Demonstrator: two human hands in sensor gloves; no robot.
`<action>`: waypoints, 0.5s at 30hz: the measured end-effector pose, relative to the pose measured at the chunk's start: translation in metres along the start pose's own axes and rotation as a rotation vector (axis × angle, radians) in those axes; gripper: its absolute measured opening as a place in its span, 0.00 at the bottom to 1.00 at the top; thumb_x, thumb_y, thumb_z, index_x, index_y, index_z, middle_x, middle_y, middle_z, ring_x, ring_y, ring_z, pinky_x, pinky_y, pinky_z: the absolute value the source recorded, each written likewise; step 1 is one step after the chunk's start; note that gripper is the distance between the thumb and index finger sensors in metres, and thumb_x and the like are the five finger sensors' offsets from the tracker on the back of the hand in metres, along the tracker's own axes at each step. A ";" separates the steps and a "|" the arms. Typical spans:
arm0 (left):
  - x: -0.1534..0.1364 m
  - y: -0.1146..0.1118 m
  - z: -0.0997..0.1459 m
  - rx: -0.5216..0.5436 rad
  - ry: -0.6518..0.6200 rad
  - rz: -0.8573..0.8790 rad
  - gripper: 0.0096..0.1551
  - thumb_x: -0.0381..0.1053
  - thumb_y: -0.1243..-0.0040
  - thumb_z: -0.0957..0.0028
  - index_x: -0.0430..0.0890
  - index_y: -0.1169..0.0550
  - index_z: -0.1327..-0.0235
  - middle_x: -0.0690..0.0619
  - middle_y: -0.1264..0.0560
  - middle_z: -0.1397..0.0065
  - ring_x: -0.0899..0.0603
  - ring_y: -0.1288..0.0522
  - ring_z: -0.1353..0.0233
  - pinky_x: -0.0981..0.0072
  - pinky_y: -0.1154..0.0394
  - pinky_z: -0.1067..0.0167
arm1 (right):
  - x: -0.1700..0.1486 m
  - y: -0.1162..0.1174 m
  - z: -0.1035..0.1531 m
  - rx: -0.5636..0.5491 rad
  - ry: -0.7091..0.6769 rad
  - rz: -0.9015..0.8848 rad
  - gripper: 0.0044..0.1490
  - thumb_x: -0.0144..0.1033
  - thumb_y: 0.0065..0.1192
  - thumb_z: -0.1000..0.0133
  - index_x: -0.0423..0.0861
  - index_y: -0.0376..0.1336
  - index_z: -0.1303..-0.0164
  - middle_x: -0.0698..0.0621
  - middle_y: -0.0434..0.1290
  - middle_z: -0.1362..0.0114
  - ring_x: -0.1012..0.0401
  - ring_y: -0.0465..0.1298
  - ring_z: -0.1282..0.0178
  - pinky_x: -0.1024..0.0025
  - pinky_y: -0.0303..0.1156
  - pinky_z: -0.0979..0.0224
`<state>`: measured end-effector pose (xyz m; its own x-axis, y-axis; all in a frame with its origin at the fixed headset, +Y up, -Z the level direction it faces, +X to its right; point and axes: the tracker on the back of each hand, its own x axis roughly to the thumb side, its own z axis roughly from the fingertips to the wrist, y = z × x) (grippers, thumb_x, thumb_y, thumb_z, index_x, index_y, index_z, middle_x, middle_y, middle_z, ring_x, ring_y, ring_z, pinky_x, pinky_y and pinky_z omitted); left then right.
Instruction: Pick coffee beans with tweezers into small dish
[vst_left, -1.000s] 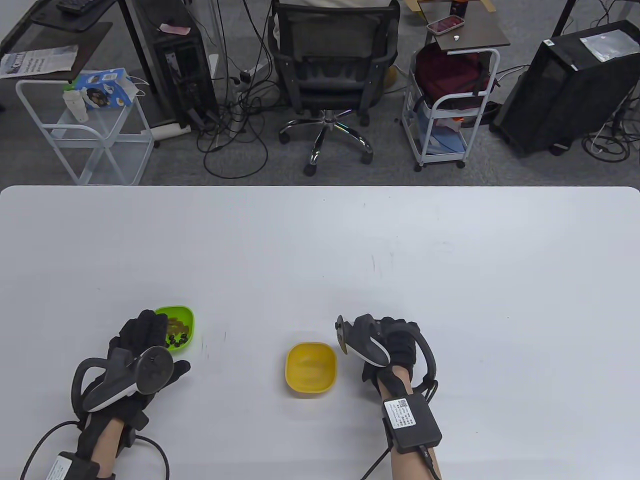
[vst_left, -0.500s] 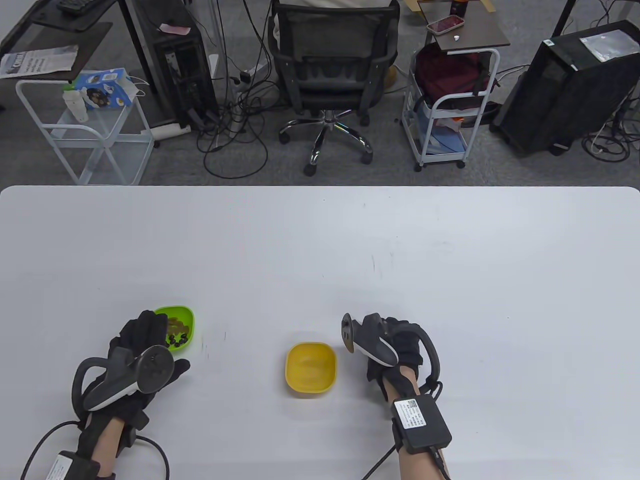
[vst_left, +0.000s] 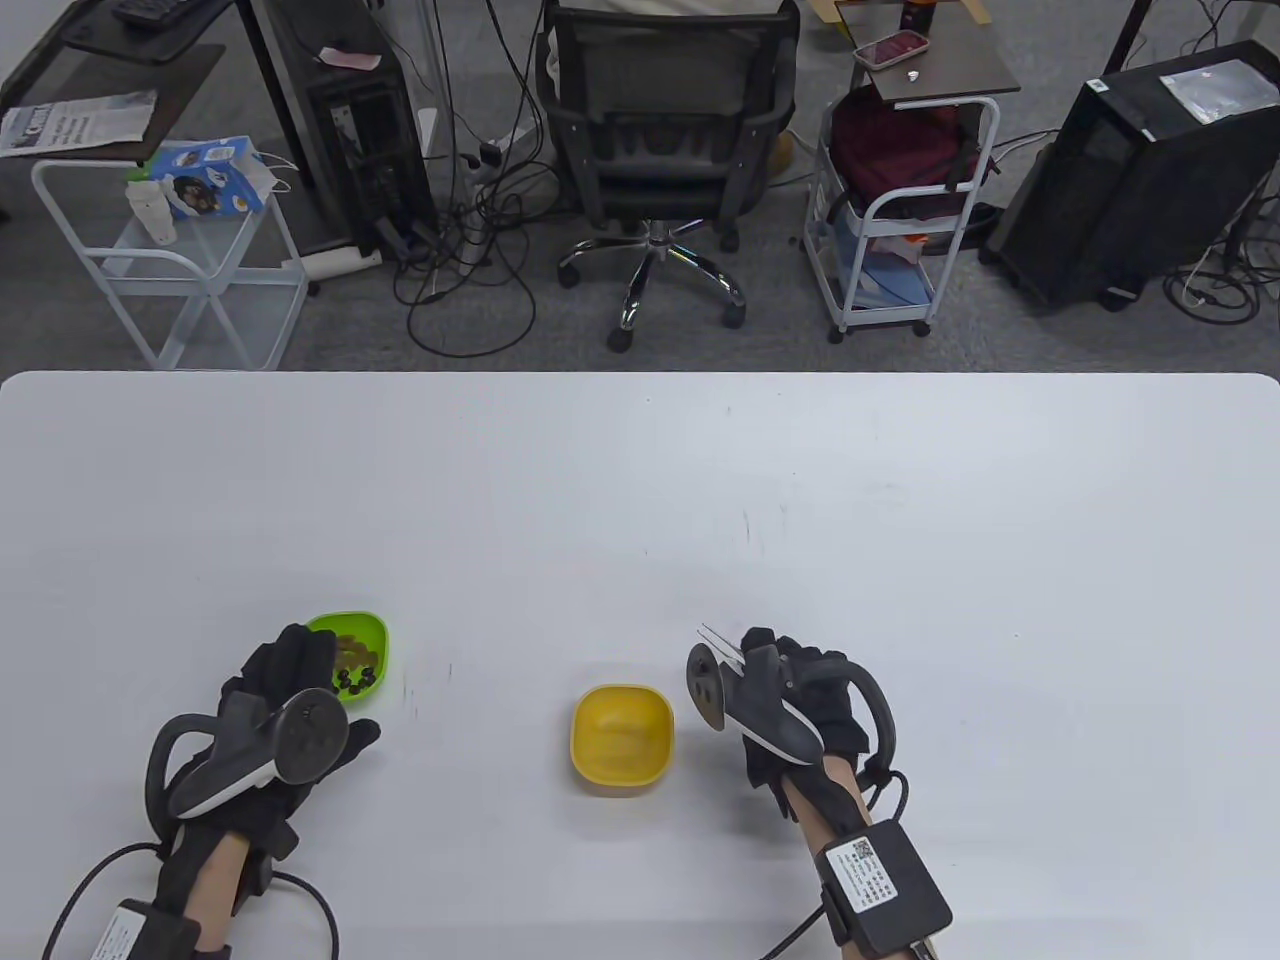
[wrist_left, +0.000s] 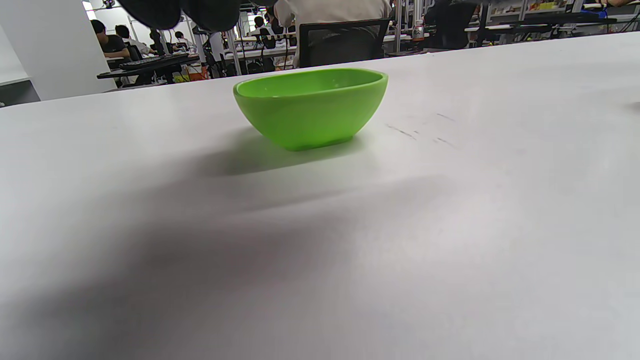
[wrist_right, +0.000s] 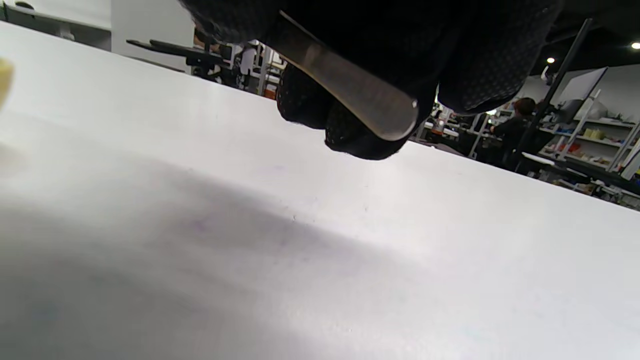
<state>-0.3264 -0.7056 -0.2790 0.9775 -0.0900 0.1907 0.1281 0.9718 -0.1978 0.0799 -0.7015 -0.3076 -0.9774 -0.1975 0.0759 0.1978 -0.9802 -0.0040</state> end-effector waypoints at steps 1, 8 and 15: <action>0.000 0.000 0.000 -0.002 0.000 0.000 0.60 0.69 0.59 0.43 0.30 0.54 0.11 0.26 0.53 0.09 0.19 0.42 0.14 0.25 0.39 0.25 | -0.001 -0.002 0.004 -0.015 -0.011 -0.023 0.32 0.43 0.50 0.45 0.43 0.55 0.33 0.51 0.77 0.38 0.55 0.84 0.45 0.44 0.73 0.27; -0.001 -0.001 0.000 -0.018 0.005 0.006 0.60 0.68 0.60 0.43 0.30 0.54 0.11 0.26 0.52 0.09 0.19 0.42 0.14 0.26 0.39 0.25 | -0.010 -0.003 0.025 -0.080 -0.060 -0.172 0.31 0.39 0.46 0.44 0.43 0.51 0.31 0.49 0.73 0.38 0.56 0.79 0.48 0.42 0.69 0.24; 0.000 -0.003 -0.001 -0.035 0.006 0.017 0.60 0.68 0.60 0.43 0.30 0.54 0.11 0.26 0.52 0.09 0.19 0.41 0.15 0.26 0.38 0.25 | -0.014 0.003 0.033 -0.104 -0.077 -0.250 0.31 0.38 0.46 0.45 0.43 0.51 0.31 0.49 0.73 0.39 0.57 0.78 0.50 0.42 0.69 0.24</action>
<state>-0.3269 -0.7088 -0.2797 0.9806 -0.0751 0.1813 0.1172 0.9651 -0.2340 0.0967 -0.7018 -0.2756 -0.9855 0.0479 0.1625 -0.0611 -0.9951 -0.0773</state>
